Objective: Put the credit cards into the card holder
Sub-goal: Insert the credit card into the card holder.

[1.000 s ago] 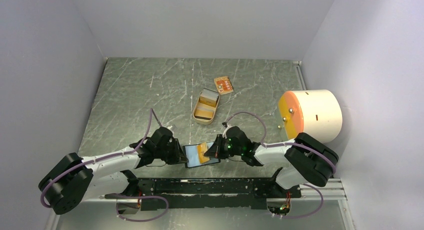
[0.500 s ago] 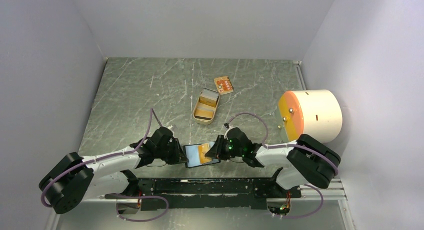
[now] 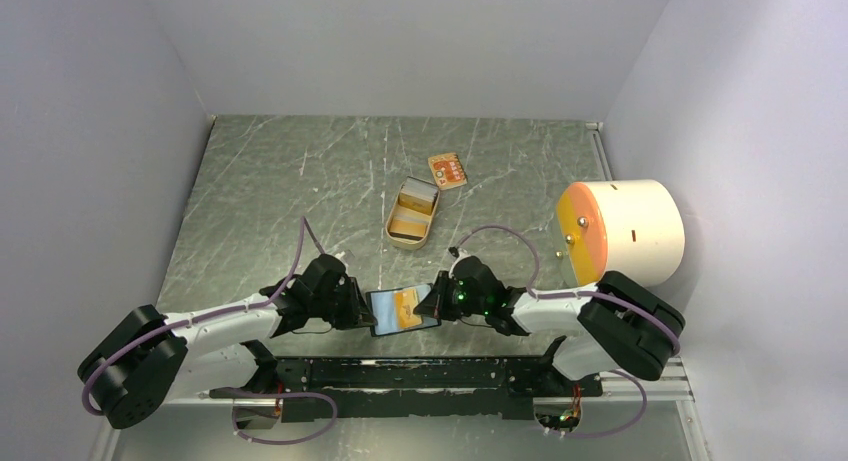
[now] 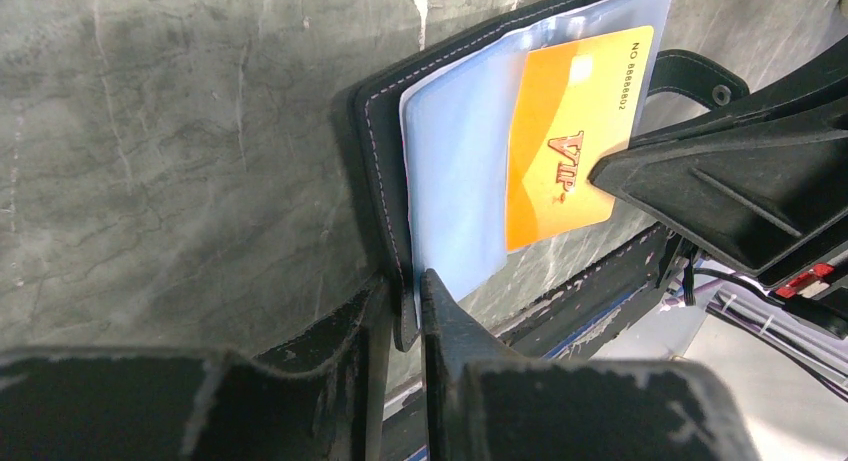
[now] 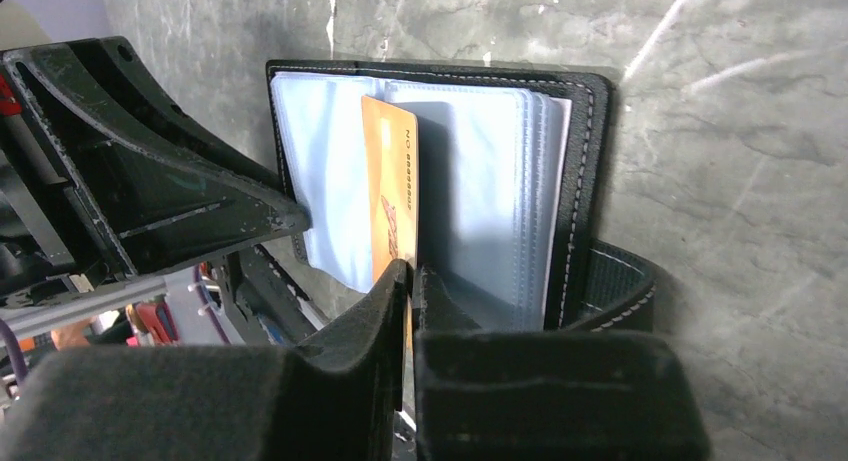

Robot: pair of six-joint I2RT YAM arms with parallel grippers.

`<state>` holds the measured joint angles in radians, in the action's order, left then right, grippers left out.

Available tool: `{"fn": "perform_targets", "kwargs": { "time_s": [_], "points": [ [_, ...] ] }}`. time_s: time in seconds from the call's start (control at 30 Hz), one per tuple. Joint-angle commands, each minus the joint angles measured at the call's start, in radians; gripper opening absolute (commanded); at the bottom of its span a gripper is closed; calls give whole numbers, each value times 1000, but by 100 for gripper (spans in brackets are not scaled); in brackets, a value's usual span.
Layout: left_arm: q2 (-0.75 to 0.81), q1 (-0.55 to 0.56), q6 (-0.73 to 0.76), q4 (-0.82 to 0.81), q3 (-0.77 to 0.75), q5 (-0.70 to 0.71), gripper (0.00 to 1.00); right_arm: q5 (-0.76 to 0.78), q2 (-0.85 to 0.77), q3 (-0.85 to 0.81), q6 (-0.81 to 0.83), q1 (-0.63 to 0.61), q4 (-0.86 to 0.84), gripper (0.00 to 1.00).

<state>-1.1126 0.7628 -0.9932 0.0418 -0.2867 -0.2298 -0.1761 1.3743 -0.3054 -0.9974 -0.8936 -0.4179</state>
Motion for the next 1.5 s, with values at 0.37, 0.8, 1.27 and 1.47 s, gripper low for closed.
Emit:
{"fn": "perform_targets", "kwargs": {
  "time_s": [0.37, 0.8, 1.27, 1.47],
  "points": [
    [-18, -2, 13, 2, -37, -6, 21, 79, -3, 12, 36, -12, 41, 0],
    [-21, -2, 9, -17, -27, -14, 21, 115, 17, 32, 43, -12, -14, 0],
    [-21, -2, 4, -23, -24, -17, 21, 91, 67, 34, 45, -11, -79, 0],
    [-30, -3, 5, -24, -28, -17, 21, 74, 44, 58, 74, -12, -88, 0]
  ]
}}
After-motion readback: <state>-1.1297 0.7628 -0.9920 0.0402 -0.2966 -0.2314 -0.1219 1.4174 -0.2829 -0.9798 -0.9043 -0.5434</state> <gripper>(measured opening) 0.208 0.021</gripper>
